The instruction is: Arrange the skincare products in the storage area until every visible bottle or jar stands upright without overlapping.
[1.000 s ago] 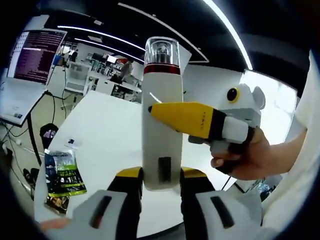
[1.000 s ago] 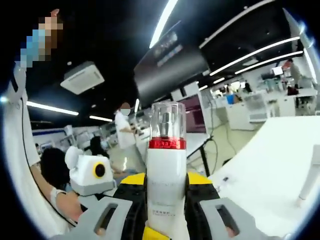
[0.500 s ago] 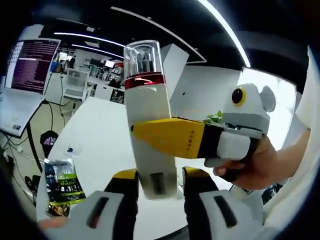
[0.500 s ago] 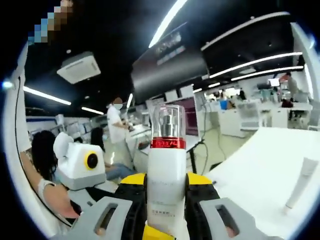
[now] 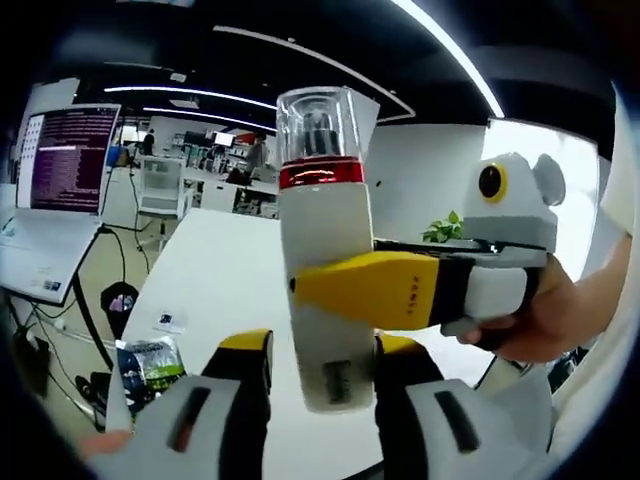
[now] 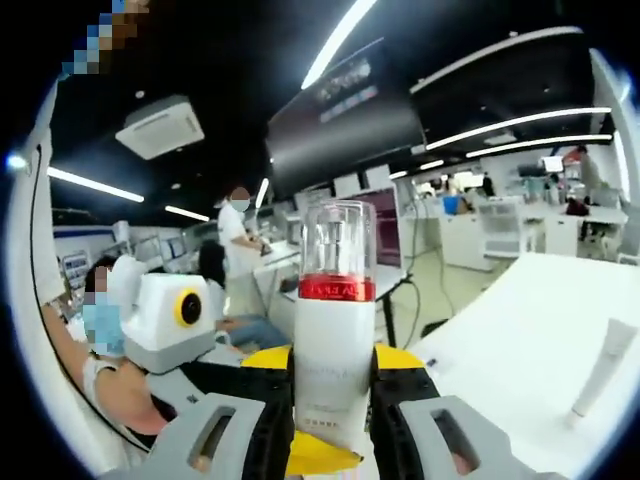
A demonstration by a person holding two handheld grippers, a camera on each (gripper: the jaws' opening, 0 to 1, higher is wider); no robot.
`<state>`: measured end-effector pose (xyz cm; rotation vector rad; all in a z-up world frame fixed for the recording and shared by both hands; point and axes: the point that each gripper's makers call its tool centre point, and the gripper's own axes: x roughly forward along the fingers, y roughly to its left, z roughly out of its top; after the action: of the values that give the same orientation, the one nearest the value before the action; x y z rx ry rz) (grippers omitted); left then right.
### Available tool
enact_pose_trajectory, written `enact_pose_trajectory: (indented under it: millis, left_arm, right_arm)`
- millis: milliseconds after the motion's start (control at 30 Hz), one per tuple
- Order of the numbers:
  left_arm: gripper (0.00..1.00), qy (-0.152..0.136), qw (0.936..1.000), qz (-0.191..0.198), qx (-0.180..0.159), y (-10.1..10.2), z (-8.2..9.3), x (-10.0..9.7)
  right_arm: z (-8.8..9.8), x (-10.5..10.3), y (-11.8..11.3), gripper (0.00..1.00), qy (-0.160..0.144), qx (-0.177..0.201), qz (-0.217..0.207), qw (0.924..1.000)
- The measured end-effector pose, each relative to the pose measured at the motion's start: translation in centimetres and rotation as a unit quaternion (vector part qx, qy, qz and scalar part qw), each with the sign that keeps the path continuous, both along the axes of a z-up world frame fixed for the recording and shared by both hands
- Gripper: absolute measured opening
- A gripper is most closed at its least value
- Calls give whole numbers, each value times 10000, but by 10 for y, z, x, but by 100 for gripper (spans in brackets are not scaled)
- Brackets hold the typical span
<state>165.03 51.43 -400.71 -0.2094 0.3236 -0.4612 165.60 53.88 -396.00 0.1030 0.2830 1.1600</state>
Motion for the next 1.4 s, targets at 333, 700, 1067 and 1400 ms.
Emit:
enact_pose_trajectory:
  millis: [333, 700, 1067, 1400]
  left_arm:
    - [24, 34, 9986, -83, 525, 3, -5, 1]
    - [23, -177, 9970, -369, 655, 1, -6, -3]
    - [23, -132, 9965, -712, 409, -6, -10, -12]
    - [23, -142, 9914, -1300, 46, -29, -5, -28]
  right_arm:
    - [-8, -1, 3, 24, 225, 128, -213, 9994]
    - [-12, -3, -2, 26, 335, 91, -149, 9993]
    - [-14, -11, -8, 31, 654, 181, 181, 9975]
    - [5, -13, -5, 39, 800, 577, 603, 9933]
